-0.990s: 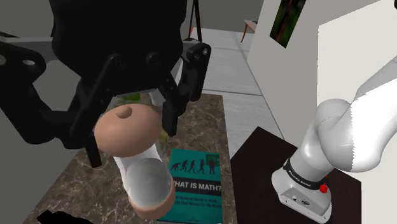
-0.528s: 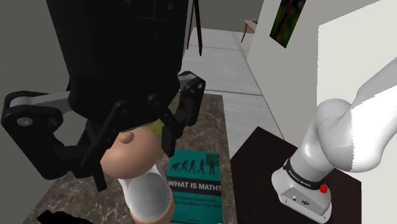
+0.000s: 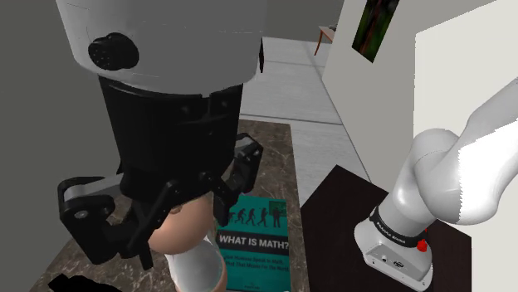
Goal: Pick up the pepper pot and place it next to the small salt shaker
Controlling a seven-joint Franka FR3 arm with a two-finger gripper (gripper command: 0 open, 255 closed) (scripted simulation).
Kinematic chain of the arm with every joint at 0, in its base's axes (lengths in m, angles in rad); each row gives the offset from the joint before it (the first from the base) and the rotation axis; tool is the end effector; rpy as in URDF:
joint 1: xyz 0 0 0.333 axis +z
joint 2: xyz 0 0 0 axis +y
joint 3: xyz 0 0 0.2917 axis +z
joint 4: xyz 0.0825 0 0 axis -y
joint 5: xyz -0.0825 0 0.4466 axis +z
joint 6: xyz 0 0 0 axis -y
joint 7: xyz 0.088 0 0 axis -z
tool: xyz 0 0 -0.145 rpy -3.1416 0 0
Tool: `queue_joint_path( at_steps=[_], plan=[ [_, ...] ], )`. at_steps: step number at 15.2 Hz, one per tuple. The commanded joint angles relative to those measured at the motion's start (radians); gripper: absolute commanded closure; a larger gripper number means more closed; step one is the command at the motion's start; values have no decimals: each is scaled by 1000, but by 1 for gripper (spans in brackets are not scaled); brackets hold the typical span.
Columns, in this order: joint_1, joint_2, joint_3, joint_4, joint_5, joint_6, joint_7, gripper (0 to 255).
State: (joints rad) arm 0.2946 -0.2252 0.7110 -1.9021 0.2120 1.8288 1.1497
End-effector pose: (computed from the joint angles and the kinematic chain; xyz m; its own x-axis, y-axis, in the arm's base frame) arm 0.2786 0.5199 0.5065 0.9814 -0.1912 -0.0168 -0.1918 -0.9745 -0.1167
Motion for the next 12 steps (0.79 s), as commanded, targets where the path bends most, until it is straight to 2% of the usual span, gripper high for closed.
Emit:
queue_joint_path(
  at_steps=[1, 12],
  plan=[
    [2, -1, 3, -27, 2, 27, -1, 255],
    [8, 11, 21, -164, 6, 175, -8, 255]
  ],
)
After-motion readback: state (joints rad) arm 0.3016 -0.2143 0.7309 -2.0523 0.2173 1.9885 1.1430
